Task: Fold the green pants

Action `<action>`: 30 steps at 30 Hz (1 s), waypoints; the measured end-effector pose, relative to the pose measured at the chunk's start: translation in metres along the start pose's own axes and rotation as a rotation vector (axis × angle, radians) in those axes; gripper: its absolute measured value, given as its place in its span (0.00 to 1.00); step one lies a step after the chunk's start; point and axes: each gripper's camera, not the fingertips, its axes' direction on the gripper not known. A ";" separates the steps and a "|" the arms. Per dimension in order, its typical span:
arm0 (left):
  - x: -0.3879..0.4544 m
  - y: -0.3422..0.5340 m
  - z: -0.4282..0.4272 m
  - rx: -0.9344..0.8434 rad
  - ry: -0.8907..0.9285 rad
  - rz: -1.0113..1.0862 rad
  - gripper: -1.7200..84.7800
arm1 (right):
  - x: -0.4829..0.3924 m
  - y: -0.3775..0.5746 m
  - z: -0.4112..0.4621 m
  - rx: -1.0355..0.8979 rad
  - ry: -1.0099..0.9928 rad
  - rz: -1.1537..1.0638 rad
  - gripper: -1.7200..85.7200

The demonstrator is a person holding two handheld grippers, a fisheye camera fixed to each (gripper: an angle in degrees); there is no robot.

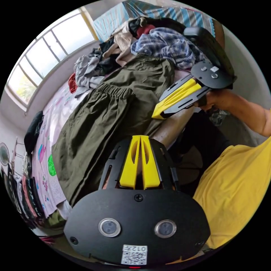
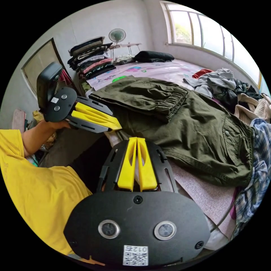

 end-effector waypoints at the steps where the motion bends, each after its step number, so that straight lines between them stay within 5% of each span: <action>1: -0.005 0.006 0.000 0.020 0.023 -0.033 0.02 | 0.000 0.002 -0.001 0.008 -0.004 0.006 0.02; 15: -0.025 0.019 -0.007 0.007 0.052 -0.049 0.02 | -0.010 -0.021 0.020 0.043 -0.055 0.085 0.02; 21: -0.054 0.019 -0.041 0.202 -0.017 -0.169 0.02 | -0.011 -0.007 0.017 0.101 -0.057 0.109 0.02; 25: -0.053 0.017 0.003 -0.004 -0.013 -0.075 0.02 | -0.015 -0.006 0.014 0.098 -0.037 0.086 0.02; 30: -0.070 0.045 0.004 0.119 0.083 -0.213 0.02 | -0.019 0.002 0.008 0.108 -0.016 0.083 0.02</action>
